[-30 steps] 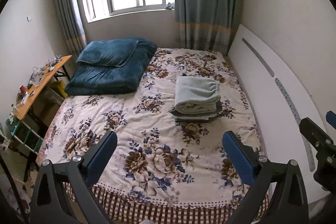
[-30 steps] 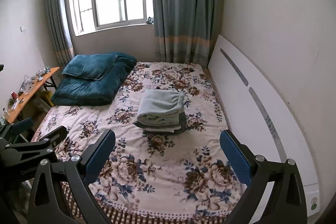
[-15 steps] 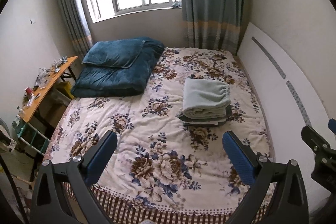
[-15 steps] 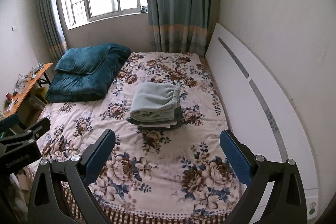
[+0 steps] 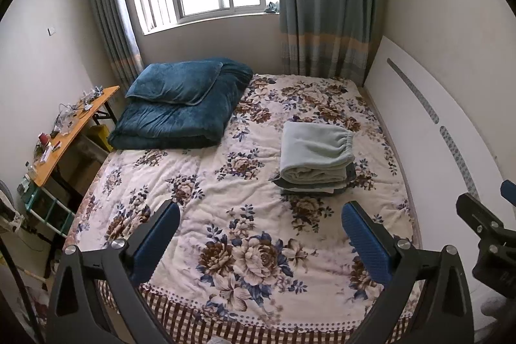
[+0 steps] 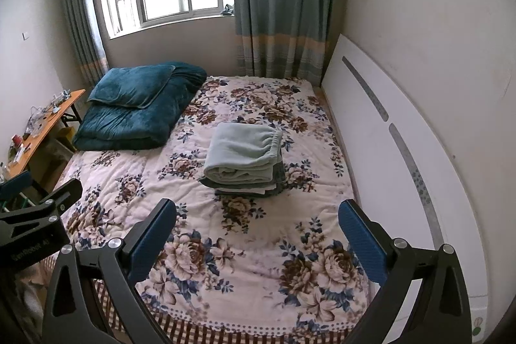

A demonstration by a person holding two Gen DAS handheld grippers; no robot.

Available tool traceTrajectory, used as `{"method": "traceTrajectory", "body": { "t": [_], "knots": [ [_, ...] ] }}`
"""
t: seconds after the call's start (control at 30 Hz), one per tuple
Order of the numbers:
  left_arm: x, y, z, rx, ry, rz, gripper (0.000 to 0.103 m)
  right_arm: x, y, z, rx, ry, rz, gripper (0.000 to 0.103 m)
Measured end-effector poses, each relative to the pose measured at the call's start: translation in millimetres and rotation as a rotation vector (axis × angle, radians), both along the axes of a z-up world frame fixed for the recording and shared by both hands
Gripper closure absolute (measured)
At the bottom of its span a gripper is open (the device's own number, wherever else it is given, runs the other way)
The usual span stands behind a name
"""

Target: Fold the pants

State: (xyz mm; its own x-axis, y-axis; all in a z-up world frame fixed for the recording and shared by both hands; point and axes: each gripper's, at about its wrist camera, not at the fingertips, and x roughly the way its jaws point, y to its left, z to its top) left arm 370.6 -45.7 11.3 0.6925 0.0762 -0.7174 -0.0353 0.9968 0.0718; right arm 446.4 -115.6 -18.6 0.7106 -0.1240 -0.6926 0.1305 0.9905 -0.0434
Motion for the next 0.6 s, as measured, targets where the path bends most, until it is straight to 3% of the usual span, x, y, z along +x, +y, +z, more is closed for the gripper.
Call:
{"method": "traceTrajectory", "body": {
  "t": [0.6],
  "knots": [
    [-3.3, -2.1, 4.4, 0.000, -0.005, -0.006, 0.000, -2.0, 2.8, 0.9, 0.008, 0.000, 0.002, 0.000]
  ]
}}
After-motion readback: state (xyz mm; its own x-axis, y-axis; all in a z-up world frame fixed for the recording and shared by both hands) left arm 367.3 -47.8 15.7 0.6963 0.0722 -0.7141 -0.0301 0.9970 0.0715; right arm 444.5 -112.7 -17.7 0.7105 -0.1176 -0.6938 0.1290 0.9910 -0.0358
